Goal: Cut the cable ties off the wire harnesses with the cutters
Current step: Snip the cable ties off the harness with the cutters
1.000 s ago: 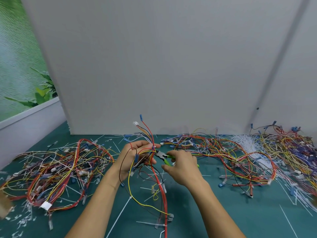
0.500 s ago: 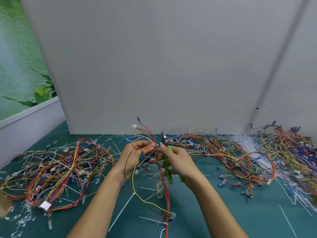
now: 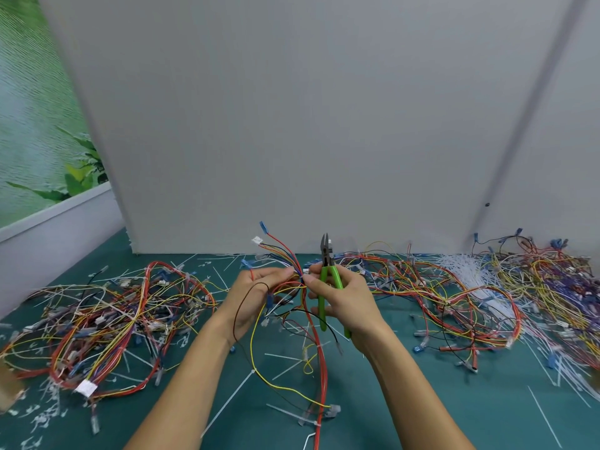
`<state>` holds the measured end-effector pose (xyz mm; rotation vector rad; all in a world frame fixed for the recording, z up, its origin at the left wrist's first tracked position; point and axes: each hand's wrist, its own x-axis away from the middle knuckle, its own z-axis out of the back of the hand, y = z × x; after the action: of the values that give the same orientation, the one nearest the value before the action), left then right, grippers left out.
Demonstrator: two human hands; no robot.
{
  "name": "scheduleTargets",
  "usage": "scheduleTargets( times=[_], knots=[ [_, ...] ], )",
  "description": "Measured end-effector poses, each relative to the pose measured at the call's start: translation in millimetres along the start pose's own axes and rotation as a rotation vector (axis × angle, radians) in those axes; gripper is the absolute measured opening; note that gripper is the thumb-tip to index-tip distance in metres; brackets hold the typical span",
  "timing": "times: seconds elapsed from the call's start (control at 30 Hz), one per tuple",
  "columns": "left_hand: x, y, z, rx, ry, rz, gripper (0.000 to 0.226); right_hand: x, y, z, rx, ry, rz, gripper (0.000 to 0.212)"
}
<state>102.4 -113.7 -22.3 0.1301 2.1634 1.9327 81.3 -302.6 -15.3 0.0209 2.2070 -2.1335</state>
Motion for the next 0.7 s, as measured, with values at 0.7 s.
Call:
scheduleTargets(
  times=[0.7],
  knots=[
    [-0.8, -6.6, 1.0, -0.092, -0.006, 0.009, 0.019, -6.2, -4.1, 11.7, -0.246, 0.049, -0.072, 0.025]
  ],
)
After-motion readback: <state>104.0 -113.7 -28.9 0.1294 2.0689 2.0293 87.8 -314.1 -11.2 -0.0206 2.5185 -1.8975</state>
